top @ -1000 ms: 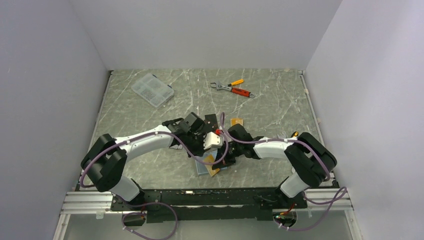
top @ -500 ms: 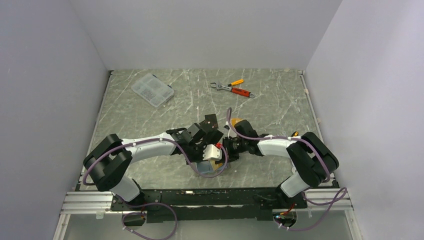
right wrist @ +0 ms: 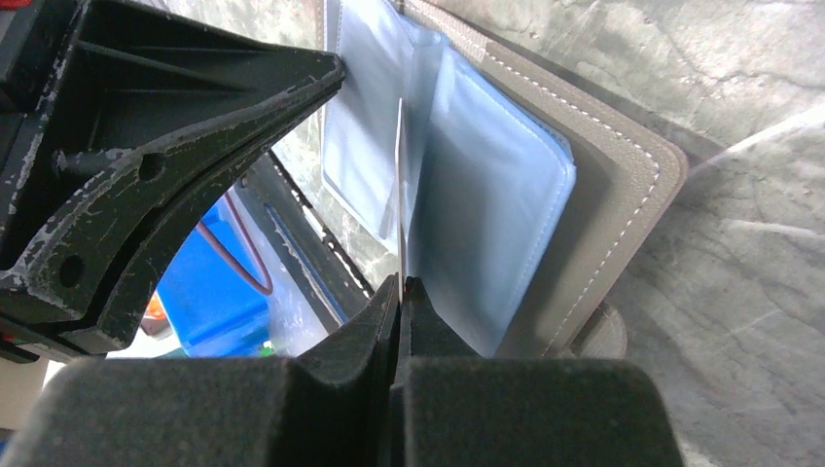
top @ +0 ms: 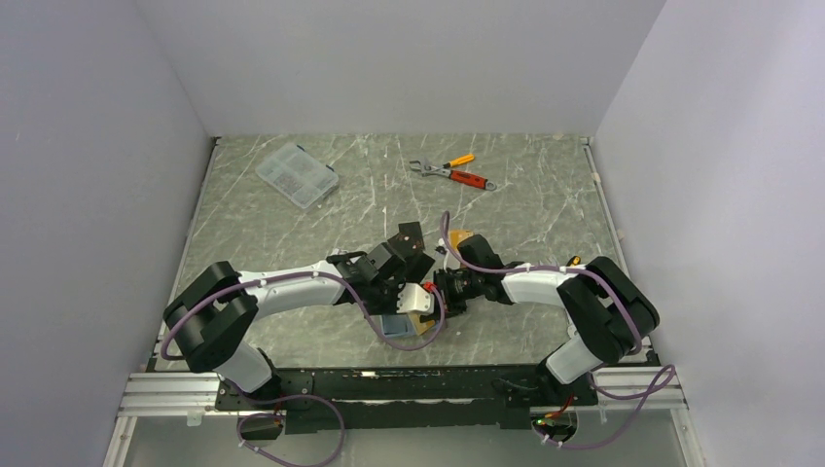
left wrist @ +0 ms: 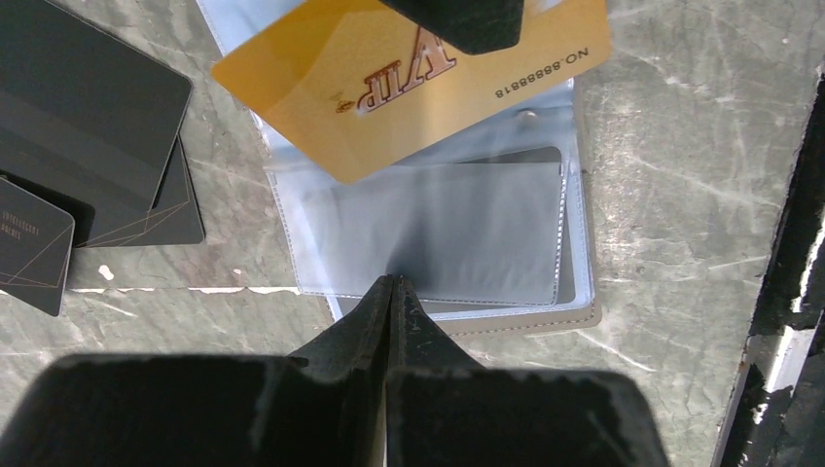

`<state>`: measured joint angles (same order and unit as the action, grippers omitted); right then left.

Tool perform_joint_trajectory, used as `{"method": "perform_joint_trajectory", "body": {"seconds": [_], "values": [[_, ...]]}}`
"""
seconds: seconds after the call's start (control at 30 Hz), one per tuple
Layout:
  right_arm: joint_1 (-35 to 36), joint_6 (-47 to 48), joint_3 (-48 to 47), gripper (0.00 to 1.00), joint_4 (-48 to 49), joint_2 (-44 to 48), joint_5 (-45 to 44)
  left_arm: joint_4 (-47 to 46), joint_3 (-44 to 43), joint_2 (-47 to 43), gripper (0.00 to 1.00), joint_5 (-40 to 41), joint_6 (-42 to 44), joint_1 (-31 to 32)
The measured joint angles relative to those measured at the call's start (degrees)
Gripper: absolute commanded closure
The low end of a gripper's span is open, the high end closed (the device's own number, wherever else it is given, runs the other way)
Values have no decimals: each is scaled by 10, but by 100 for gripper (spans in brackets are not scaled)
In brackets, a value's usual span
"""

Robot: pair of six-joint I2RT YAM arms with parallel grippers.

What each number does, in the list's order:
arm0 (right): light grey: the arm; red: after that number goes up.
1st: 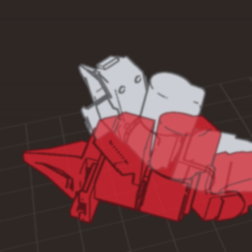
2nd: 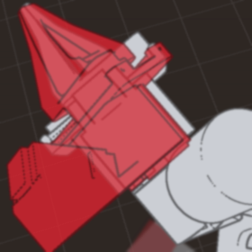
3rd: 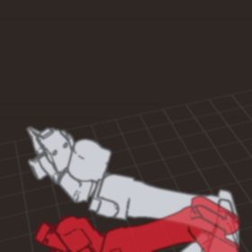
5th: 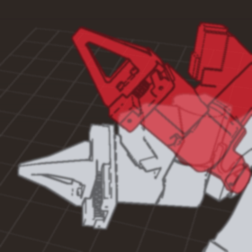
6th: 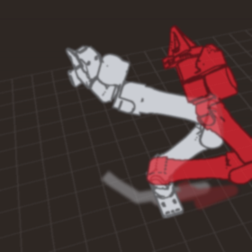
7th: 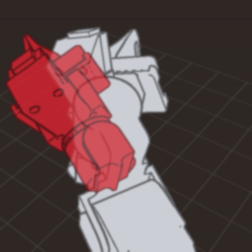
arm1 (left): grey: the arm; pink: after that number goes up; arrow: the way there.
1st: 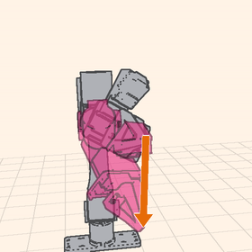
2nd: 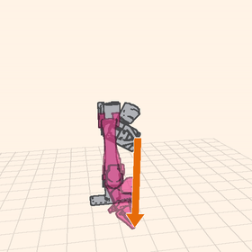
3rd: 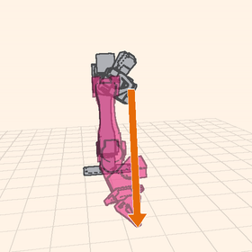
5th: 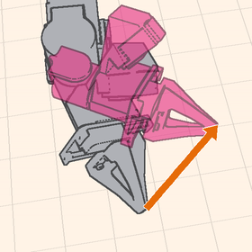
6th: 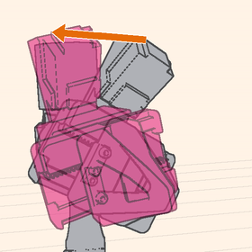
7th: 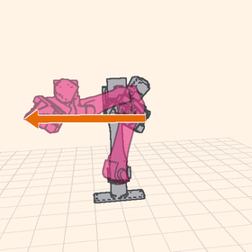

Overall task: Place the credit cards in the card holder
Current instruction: Turn over the card slot in the card holder, then insert the credit card into the card holder.

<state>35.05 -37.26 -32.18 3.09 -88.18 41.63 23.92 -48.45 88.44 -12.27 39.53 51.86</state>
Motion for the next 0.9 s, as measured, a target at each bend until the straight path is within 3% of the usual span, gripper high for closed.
{"method": "perform_joint_trajectory", "body": {"seconds": [0.9], "values": [[0,4,-7,100,-9,-14,15,83,-25,-35,100,31,-49,-4]]}}
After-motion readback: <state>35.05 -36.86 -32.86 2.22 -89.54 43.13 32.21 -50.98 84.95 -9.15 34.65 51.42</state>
